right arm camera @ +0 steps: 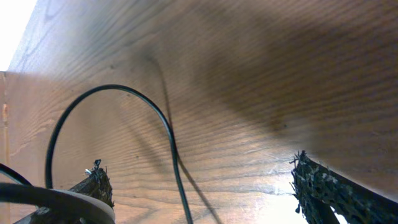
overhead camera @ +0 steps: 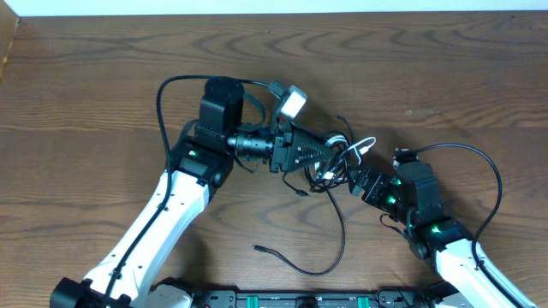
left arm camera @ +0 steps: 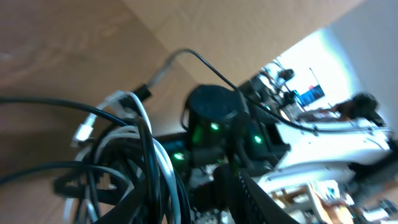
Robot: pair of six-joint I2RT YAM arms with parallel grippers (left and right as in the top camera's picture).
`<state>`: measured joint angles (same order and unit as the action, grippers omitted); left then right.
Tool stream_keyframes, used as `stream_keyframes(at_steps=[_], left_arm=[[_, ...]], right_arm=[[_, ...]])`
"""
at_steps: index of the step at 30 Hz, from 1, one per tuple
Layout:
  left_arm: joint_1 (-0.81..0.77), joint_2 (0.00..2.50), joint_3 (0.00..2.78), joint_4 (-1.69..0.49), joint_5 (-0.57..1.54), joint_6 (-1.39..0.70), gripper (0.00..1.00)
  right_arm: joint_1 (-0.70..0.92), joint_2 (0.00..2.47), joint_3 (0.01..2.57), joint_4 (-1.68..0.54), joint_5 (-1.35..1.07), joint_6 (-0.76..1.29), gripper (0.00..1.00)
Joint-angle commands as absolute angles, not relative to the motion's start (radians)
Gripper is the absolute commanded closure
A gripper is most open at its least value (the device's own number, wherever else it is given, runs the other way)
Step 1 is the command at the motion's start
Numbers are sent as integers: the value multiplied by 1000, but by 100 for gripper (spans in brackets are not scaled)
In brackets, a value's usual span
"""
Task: Untangle cables
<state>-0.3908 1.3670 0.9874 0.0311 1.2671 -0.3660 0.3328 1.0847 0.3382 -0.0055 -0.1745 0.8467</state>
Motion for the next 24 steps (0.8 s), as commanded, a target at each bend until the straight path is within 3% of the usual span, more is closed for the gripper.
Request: stream_keyframes(at_steps=[1, 9, 18, 24], left_arm=[[-357, 1339, 1019, 43, 1192, -353, 64], [-285, 1339, 1019, 24, 1023, -353, 63], [-269, 1339, 1019, -167, 614, -353, 63], [-257, 1339, 1019, -194, 485, -354, 63]], right_arm=[[326, 1089, 325, -30, -129, 822, 11], [312, 1089, 325, -105, -84, 821, 12], [306, 1089, 325, -126, -79, 787, 11], [300, 1089, 326, -209, -8, 784, 13]])
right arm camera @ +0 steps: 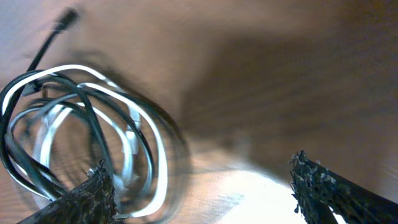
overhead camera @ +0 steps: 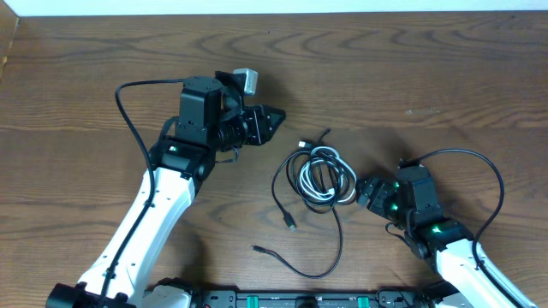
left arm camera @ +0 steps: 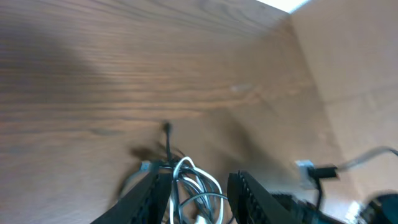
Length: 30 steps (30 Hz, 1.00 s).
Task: Untangle cables
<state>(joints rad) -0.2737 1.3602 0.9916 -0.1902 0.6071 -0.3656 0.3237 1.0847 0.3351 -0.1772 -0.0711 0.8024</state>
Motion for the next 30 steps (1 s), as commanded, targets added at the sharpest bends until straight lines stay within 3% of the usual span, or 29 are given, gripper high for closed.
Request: stream_keyframes(at_steps=[1, 9, 17, 22, 30], left_arm=[[-252, 1339, 1019, -194, 482, -354, 63], [-243, 1339, 1019, -266, 484, -353, 63], [-243, 1339, 1019, -419, 413, -354, 64], [-243, 1339, 1019, -495, 235, -421, 64], [-243, 1339, 1019, -512, 212, -440, 63]], right_arm=[[293, 1089, 326, -226, -6, 784, 13], [281, 1089, 326, -155, -107, 727, 5], [283, 1089, 326, 109, -539, 458, 27], [325, 1089, 326, 149, -613, 364, 46], [504, 1091, 326, 168, -492, 306, 47]])
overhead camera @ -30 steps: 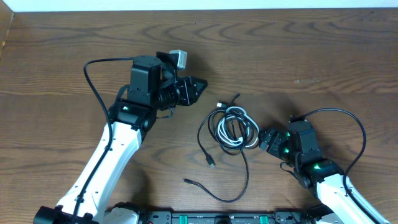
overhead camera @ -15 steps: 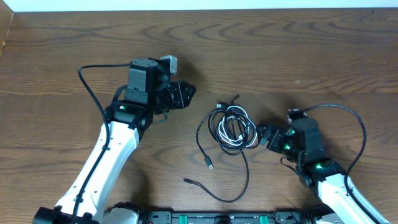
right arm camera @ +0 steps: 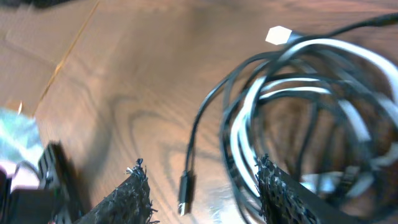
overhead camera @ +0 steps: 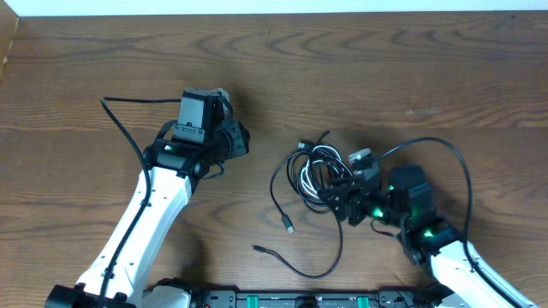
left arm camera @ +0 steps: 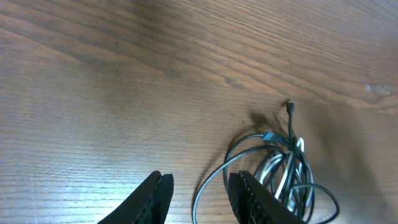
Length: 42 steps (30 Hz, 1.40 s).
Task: Untangle cables
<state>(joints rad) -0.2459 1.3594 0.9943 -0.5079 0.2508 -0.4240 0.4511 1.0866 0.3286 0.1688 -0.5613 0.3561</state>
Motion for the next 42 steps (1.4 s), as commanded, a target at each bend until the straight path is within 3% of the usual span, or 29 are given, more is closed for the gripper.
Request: stream_keyframes(at_steps=[1, 5, 9, 17, 22, 33, 42], left_arm=[[-243, 1340, 1019, -512, 212, -440, 63], [-243, 1339, 1019, -513, 212, -440, 63], [-243, 1340, 1019, -513, 212, -440, 62], [-243, 1339, 1019, -515, 212, -440, 57], [-243, 1340, 1019, -515, 212, -440, 55], [-243, 1340, 1019, -516, 212, -440, 54], [-243, 1340, 1019, -516, 212, -440, 54]], right_arm=[[520, 1093, 326, 168, -460, 306, 47], [572, 1101, 349, 149, -394, 323, 50], [595, 1146, 492, -57, -296, 322, 49], [607, 1255, 700, -289, -286, 164, 57], [669, 1302, 701, -344, -157, 143, 53], [853, 1417, 701, -321, 237, 171, 55], [918, 1438, 701, -252, 229, 140, 57]])
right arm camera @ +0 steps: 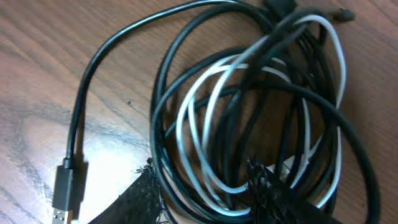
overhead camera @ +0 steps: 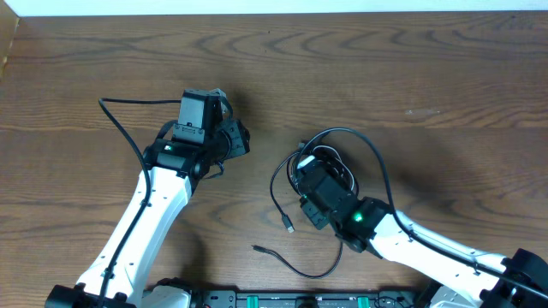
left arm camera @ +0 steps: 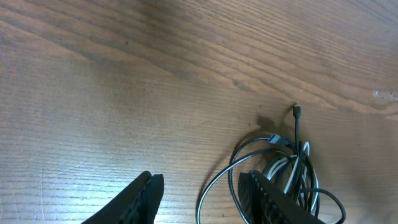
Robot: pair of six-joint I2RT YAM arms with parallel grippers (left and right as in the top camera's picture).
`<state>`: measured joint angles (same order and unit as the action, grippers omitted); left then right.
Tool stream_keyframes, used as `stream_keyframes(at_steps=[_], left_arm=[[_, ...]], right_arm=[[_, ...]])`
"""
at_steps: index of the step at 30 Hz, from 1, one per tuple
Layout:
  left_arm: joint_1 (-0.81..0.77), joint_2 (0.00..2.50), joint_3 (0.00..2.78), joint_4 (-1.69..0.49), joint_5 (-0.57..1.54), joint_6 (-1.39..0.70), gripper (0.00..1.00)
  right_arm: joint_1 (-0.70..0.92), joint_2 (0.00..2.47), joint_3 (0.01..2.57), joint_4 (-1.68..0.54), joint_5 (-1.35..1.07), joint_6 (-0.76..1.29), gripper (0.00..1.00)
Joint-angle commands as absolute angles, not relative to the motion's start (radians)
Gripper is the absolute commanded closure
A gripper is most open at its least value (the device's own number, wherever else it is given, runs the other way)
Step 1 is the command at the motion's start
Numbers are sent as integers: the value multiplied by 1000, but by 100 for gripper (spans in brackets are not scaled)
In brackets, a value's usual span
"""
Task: Untangle cables
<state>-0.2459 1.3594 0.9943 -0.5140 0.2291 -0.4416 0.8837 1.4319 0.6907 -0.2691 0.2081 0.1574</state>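
A tangle of black and white cables [right arm camera: 249, 106] lies on the wooden table [overhead camera: 445, 77]. Overhead, the tangle [overhead camera: 306, 159] sits mid-table, half hidden under my right wrist. My right gripper [right arm camera: 208, 196] is open just above it, its fingers either side of several strands. A black tail with a USB plug [right arm camera: 62, 190] runs off to the left of the bundle. My left gripper [left arm camera: 202, 199] is open over bare wood, up and to the left of the bundle [left arm camera: 289, 177]. In the overhead view the left gripper [overhead camera: 241, 139] points toward the cables from some way off.
One black tail [overhead camera: 276, 198] leaves the bundle and ends at a plug toward the front. A second loose black cable [overhead camera: 295, 268] curves along the table near the front edge. My right arm's own black lead [overhead camera: 368, 150] arches over the wrist.
My right gripper was at the bundle's right side and now sits lower, directly over it, with strands between its open fingers. My left arm has hardly moved.
At first both grippers met at the cable tangle, the left one in among the strands. Then the bundle lay flat on the table, the left arm drawn back up-left and the right gripper beside it. The right gripper then came closer and now straddles the bundle.
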Motion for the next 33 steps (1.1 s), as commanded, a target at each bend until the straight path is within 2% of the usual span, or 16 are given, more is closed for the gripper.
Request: stream_keyframes(at_steps=[1, 19, 33], left_arm=[[-243, 1340, 1019, -516, 212, -440, 54], [-243, 1340, 1018, -516, 212, -440, 54], [-243, 1340, 1018, -525, 212, -440, 53]], right_arm=[[929, 1438, 701, -241, 229, 140, 57], [905, 1532, 704, -144, 196, 91, 59], [813, 1542, 706, -113, 150, 92, 58]])
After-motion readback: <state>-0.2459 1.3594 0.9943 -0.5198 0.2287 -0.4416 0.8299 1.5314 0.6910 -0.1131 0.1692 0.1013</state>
